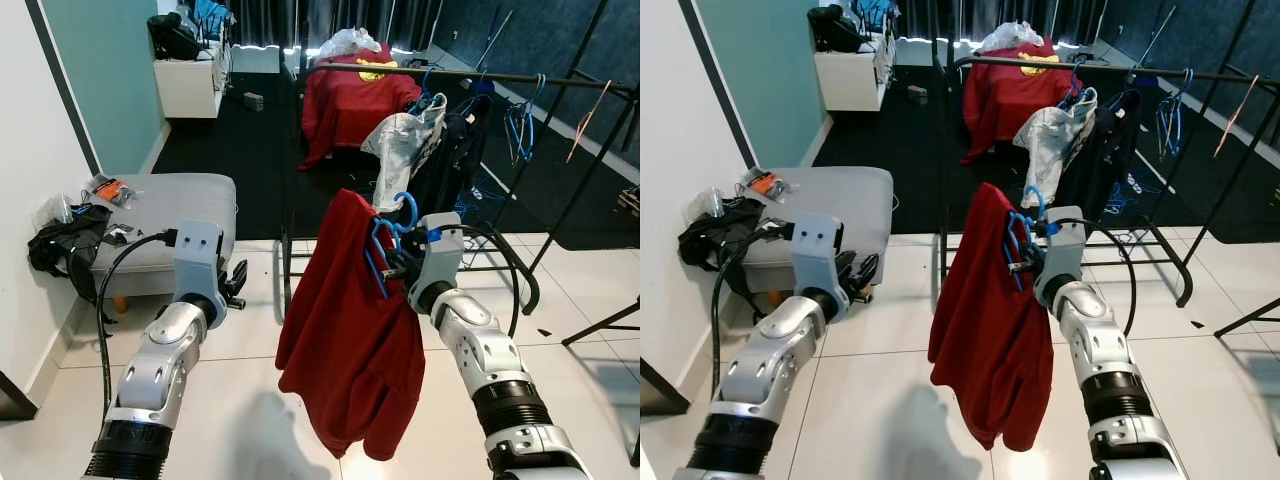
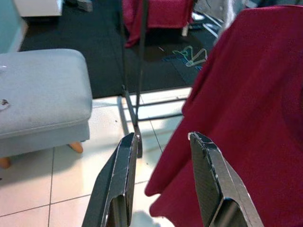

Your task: Hang hanger

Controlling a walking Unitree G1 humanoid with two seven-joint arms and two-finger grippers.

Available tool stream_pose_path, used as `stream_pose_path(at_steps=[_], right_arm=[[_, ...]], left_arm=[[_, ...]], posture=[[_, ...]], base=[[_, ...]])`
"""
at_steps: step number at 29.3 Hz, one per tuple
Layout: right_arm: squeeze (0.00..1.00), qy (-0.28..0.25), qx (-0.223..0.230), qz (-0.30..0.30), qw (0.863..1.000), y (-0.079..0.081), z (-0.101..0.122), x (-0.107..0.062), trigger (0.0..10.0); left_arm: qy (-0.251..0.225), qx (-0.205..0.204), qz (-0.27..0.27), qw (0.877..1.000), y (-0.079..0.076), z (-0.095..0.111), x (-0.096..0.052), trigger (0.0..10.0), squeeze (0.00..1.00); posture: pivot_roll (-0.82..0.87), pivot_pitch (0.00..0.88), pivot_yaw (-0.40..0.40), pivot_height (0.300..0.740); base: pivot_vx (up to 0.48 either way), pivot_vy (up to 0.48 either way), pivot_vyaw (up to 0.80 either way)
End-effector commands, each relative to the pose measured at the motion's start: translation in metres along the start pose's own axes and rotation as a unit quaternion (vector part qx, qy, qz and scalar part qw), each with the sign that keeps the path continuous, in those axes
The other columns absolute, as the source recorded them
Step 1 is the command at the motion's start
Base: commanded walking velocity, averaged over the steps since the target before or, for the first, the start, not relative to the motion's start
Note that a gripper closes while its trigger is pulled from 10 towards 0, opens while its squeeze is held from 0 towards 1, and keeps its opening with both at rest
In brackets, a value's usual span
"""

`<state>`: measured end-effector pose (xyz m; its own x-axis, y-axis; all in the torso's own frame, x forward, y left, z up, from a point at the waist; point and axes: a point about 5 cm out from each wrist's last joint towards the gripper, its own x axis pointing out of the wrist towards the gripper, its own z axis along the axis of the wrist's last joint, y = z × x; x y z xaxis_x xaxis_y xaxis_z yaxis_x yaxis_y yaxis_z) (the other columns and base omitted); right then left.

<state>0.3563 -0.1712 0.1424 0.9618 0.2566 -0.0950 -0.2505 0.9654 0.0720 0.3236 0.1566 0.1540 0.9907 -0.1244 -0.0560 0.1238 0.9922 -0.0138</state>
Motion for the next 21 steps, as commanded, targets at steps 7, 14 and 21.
stream_pose_path(at_steps=[7,14,21], right_arm=[[0.0,-0.042,-0.001,-0.016,0.999,-0.009,0.02,0.003,10.0],[0.0,-0.046,-0.002,-0.016,0.999,-0.011,0.021,0.003,10.0],[0.0,-0.051,0.0,-0.015,0.999,-0.012,0.023,0.003,10.0]], left_arm=[[-0.009,-0.02,-0.002,1.0,-0.005,0.003,0.005,10.0,0.0],[-0.011,-0.019,-0.008,1.0,-0.008,0.002,0.006,10.0,0.0],[-0.014,-0.02,-0.013,1.0,-0.011,0.004,0.007,10.0,0.0]], posture=[[-0.01,0.0,-0.055,0.74],[-0.02,0.0,-0.054,0.74],[-0.01,0.0,-0.054,0.74]], base=[[0.341,0.0,-0.44],[0.354,0.0,0.0],[0.355,0.0,0.0]])
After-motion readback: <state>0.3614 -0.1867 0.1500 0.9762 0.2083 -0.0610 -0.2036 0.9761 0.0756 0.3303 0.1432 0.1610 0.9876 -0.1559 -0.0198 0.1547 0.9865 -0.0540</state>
